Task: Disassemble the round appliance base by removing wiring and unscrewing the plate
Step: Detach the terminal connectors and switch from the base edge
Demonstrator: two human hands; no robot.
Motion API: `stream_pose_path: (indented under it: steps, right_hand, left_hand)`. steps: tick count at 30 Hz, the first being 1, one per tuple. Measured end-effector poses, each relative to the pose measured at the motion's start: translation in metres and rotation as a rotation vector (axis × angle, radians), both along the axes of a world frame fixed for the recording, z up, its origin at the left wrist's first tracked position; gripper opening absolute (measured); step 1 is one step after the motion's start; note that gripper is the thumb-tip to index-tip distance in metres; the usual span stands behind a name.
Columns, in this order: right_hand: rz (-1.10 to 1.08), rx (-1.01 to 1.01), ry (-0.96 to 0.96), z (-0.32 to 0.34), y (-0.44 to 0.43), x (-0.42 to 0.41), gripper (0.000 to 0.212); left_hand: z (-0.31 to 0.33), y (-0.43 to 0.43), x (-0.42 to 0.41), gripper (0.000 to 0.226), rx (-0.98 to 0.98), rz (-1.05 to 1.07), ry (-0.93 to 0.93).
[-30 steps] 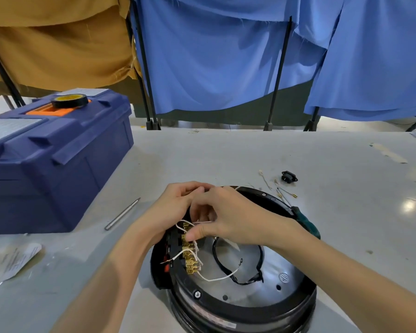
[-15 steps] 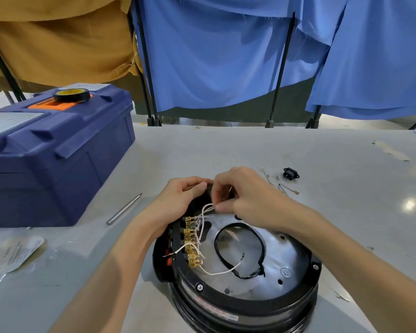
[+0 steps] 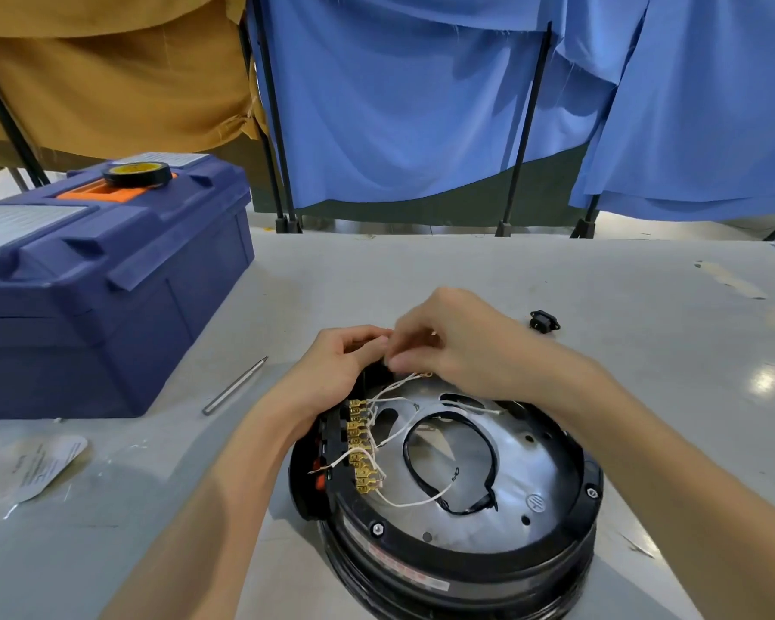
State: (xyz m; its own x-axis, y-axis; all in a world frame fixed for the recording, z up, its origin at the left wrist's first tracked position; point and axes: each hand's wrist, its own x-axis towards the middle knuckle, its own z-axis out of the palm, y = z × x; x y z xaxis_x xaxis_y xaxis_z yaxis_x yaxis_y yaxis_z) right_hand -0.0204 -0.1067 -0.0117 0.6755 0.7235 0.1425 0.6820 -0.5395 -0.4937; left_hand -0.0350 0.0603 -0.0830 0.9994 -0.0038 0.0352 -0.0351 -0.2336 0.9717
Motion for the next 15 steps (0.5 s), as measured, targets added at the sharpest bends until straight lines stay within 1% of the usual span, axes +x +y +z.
stream_pose_path:
  steps: [2, 5, 8, 11, 13, 15]
  right_hand:
    - [0.034, -0.013, 0.029, -0.009, 0.014, -0.002, 0.008]
    - [0.063, -0.086, 0.063, -0.021, 0.029, -0.005, 0.01]
    - [0.056, -0.095, 0.067, -0.024, 0.034, -0.005, 0.008]
    - [0.028, -0.106, 0.011, -0.023, 0.036, -0.005, 0.005]
    - [-0.019, -0.114, -0.061, -0.026, 0.039, -0.007, 0.009]
    - [-0.049, -0.112, -0.09, -0.029, 0.043, -0.01, 0.013]
  left_hand:
    - [0.001, 0.0, -0.003, 0.024, 0.006, -0.011, -0.002]
    - [0.002, 0.001, -0.006, 0.036, -0.003, -0.015, -0.018]
    - [0.002, 0.0, -0.007, 0.048, 0.022, -0.017, -0.042]
    - [0.001, 0.001, -0.004, 0.06, 0.053, -0.012, -0.051]
    - [0.001, 0.001, -0.003, 0.066, 0.075, -0.011, -0.044]
    - [0.0, 0.003, -0.002, 0.066, 0.092, -0.014, -0.05]
